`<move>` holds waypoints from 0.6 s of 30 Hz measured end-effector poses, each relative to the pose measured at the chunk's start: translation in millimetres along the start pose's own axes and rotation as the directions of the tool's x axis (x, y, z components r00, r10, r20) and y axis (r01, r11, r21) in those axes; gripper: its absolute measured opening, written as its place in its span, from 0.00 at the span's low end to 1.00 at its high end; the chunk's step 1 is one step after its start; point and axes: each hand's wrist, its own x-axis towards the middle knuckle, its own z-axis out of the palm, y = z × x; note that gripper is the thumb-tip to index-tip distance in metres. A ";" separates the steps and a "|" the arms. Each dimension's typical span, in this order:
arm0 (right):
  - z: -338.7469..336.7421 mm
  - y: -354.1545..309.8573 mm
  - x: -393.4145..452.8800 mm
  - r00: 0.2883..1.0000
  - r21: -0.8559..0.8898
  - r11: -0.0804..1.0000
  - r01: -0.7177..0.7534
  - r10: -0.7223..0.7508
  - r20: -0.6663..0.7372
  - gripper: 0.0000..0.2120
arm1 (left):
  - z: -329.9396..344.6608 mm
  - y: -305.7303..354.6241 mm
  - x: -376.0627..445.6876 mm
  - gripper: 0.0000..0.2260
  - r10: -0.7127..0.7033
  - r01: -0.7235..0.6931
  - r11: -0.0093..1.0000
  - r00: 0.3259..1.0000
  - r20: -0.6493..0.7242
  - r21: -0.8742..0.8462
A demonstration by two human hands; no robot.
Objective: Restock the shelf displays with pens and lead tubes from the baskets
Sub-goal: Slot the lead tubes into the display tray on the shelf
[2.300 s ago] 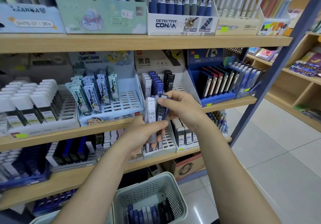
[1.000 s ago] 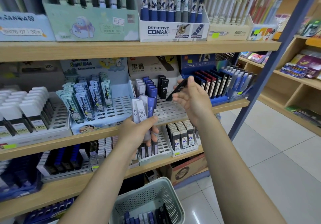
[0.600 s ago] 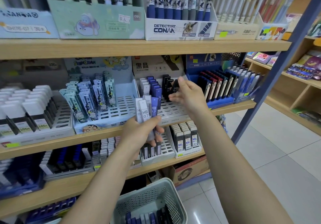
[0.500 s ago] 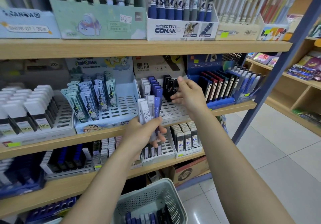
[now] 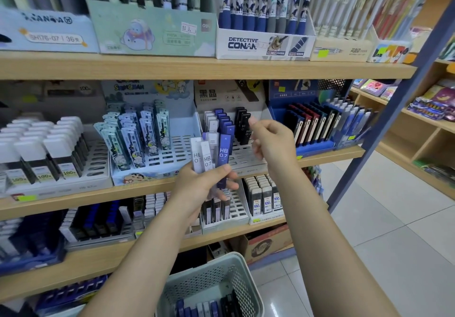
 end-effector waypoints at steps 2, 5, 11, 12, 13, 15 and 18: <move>-1.0 -5.0 -13.9 0.987 -0.009 1.000 0.011 -0.010 0.162 0.11 | 0.3 -0.2 -0.3 0.04 0.005 -0.005 1.000 1.000 -0.019 -0.014; -0.2 -13.6 -28.7 0.920 -0.027 1.000 -0.002 0.013 0.393 0.07 | 0.8 -1.7 -1.9 0.06 0.021 -0.021 1.000 1.000 -0.023 0.013; -3.4 -10.8 -32.9 0.932 0.065 0.998 0.003 -0.026 0.363 0.06 | -1.2 -1.9 -6.4 0.08 -0.014 0.014 1.000 1.000 -0.017 0.001; -6.4 -10.0 -30.5 0.945 0.116 0.993 0.012 -0.049 0.324 0.06 | -3.2 -1.7 -6.5 0.10 -0.024 0.024 1.000 0.999 -0.037 0.007; -9.6 -9.2 -27.2 0.955 0.170 0.985 0.021 -0.071 0.289 0.06 | -5.4 -1.6 -6.3 0.12 -0.032 0.033 0.999 0.998 -0.058 0.025; -15.4 -7.6 -22.0 0.964 0.241 0.969 0.055 -0.115 0.238 0.06 | -10.1 -1.7 -5.3 0.14 -0.051 0.056 0.996 0.996 -0.075 0.070; -16.2 -2.9 -17.7 0.968 0.261 0.962 0.075 -0.133 0.212 0.07 | -14.3 -1.0 -4.8 0.14 -0.059 0.060 0.994 0.998 -0.021 0.091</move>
